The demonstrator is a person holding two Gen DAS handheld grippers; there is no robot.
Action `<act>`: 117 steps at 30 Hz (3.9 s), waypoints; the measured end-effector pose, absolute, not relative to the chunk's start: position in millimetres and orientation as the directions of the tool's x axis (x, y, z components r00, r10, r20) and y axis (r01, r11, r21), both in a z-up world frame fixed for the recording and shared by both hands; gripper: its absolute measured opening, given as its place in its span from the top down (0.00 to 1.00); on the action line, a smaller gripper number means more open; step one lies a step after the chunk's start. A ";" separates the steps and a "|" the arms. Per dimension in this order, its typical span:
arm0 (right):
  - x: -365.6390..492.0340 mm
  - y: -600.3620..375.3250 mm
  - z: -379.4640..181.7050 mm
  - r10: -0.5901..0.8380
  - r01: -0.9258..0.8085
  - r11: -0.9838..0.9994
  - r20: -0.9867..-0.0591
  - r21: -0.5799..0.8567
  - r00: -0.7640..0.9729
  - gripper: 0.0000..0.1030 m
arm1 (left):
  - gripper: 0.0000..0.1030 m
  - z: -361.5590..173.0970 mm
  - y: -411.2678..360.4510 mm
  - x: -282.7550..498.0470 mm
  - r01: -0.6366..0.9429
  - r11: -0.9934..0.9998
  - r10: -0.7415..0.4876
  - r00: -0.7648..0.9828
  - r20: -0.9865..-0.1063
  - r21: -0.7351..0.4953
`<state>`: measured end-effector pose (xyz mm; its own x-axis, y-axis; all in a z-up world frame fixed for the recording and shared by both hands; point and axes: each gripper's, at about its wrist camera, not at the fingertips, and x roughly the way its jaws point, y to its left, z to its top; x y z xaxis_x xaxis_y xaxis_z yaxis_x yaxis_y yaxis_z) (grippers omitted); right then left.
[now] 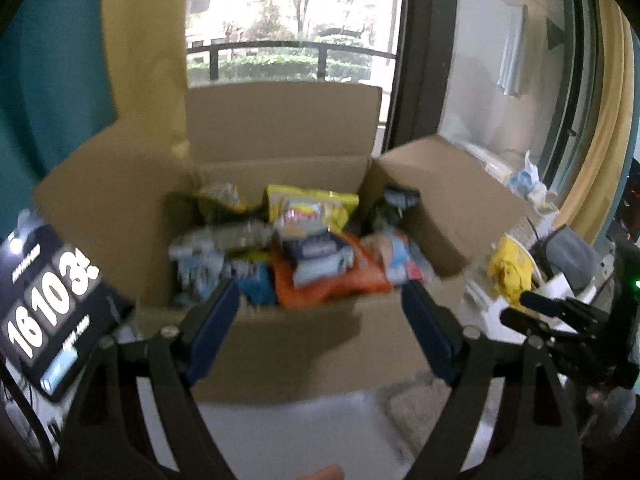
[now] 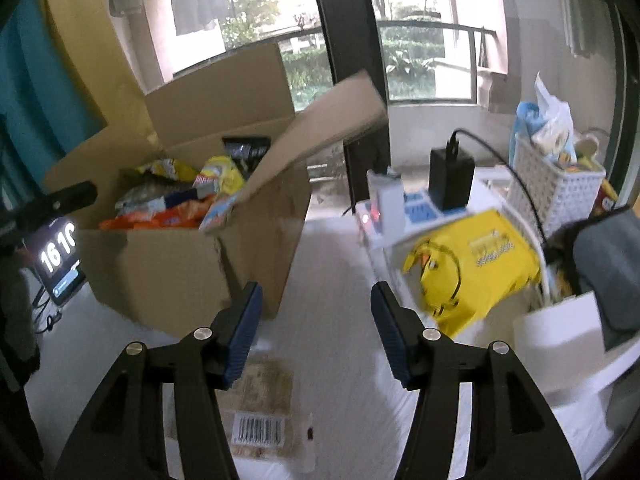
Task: Organize snacks
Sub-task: 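Grasp the clear cracker pack on the table with the right tool, then carry the clear cracker pack into the box and open the right tool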
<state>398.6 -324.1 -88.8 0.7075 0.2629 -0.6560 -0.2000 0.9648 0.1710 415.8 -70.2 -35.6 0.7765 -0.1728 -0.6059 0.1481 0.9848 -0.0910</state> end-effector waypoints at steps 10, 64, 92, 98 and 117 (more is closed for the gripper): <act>385.7 -316.4 -121.3 0.300 -0.210 0.954 -0.708 0.215 0.640 0.42 | 0.18 -98.6 -80.4 377.7 0.117 0.988 -0.157 0.692 -0.704 -0.106; 307.9 -279.6 -100.0 0.406 -0.328 0.912 -0.653 0.247 0.639 0.81 | 0.19 -126.5 -70.0 311.4 0.130 0.988 -0.148 0.626 -0.766 -0.085; 334.9 -240.2 20.9 0.432 -0.419 0.898 -0.461 0.138 0.775 0.82 | 0.18 -0.6 -1.5 324.9 0.094 0.991 -0.130 0.851 -0.509 -0.096; 371.7 -230.8 34.6 0.433 -0.427 0.896 -0.436 0.120 0.789 0.82 | 0.18 10.1 14.6 349.2 0.067 0.990 -0.117 0.872 -0.475 -0.121; 492.1 -207.6 43.9 0.402 -0.391 0.914 -0.385 0.110 0.831 0.82 | 0.18 18.3 30.1 445.5 0.006 0.991 -0.061 0.910 -0.410 -0.133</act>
